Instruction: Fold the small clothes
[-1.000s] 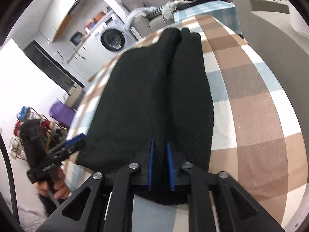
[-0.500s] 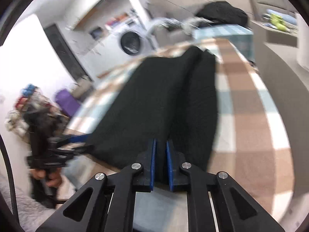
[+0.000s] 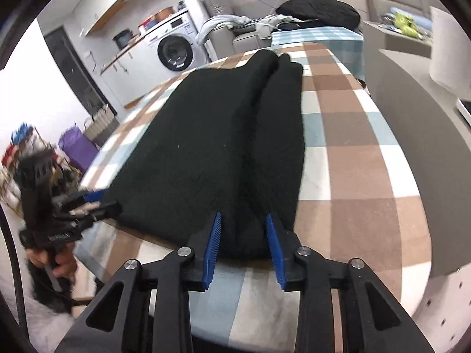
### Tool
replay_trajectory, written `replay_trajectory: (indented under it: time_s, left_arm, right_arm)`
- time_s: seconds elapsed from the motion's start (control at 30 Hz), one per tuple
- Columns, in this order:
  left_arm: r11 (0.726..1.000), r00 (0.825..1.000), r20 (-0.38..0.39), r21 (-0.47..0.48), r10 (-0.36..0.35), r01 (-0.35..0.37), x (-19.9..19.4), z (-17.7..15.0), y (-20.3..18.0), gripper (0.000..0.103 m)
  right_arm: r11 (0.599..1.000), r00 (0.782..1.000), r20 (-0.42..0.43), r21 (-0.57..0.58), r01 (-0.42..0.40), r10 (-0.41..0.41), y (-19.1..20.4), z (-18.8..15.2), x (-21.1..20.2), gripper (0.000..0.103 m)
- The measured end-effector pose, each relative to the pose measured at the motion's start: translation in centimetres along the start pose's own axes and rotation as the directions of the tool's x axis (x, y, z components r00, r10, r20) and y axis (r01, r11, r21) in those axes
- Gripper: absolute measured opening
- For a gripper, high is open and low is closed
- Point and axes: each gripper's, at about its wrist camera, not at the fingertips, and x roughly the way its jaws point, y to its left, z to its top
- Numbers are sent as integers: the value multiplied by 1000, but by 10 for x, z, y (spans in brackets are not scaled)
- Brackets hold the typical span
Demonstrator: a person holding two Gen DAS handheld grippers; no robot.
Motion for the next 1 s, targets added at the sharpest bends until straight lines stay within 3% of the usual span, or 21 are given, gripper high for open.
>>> replay_trajectory:
  time_s: [0.1, 0.2, 0.37, 0.43, 0.5, 0.6, 0.8, 1.0]
  left_arm:
    - [999, 1000, 29, -55, -1, 2, 0, 7, 9, 61]
    - [993, 998, 53, -120, 18, -11, 5, 17, 21, 61]
    - [986, 997, 39, -155, 65, -58, 19, 26, 31, 61]
    - [987, 998, 43, -156, 49, -41, 21, 28, 32, 58]
    - [987, 998, 47, -157, 39, -31, 23, 29, 32, 45]
    - [986, 998, 48, -162, 45, -36, 27, 32, 34, 29]
    - [983, 997, 53, -176, 60, -50, 29, 39, 46, 28]
    - [972, 989, 67, -204, 132, -116, 29, 51, 70, 28]
  right_arm:
    - [996, 1000, 14, 87, 16, -17, -8, 12, 6, 68]
    - [987, 1000, -11, 157, -12, 14, -10, 20, 23, 69]
    - [992, 999, -19, 119, 42, -40, 2, 28, 44, 69]
    - [993, 999, -11, 107, 44, -43, 4, 30, 47, 65]
    - [995, 1000, -6, 95, 16, -15, 5, 32, 48, 43]
    - [995, 1000, -15, 103, -5, 6, 4, 36, 52, 34]
    - [993, 999, -28, 117, -14, 17, 5, 50, 70, 31]
    - [996, 999, -38, 90, -21, 24, 28, 70, 98, 31]
